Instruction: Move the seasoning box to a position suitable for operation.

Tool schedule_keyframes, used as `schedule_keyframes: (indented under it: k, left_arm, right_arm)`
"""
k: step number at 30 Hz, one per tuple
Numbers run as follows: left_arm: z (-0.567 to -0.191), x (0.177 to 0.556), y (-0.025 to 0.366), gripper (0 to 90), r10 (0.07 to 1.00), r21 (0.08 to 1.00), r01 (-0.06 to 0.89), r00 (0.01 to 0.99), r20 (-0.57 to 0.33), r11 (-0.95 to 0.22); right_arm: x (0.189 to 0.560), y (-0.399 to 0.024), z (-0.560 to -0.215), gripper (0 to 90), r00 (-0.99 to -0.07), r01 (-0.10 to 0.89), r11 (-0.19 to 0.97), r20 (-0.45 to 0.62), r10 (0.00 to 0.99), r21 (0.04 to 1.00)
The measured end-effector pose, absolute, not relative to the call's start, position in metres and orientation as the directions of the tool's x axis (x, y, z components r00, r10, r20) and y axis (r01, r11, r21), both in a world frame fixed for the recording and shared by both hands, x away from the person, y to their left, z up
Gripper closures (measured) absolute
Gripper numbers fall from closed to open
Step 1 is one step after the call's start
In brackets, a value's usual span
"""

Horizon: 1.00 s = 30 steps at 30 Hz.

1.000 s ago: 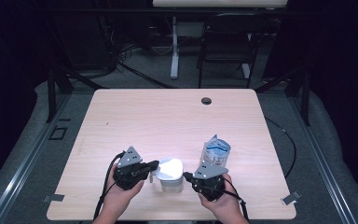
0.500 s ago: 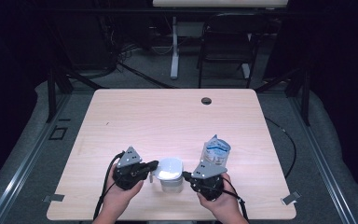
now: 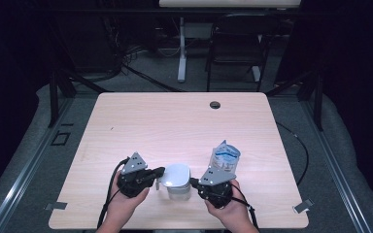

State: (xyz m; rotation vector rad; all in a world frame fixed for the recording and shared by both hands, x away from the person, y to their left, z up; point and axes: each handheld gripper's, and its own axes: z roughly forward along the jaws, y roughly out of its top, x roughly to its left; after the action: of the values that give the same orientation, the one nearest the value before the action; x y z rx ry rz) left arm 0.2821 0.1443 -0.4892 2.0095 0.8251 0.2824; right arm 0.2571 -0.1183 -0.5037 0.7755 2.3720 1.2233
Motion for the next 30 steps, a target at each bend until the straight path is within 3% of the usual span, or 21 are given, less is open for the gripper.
schedule_keyframes:
  k: [30]
  left_arm:
    - [-0.4893,0.2814,0.1448,90.0,0.658,0.823,0.442,0.744,-0.114,-0.357]
  right_arm:
    - [0.2568,-0.1147,-0.4961,90.0,-0.789,0.291,0.469,-0.067,0.61,0.834]
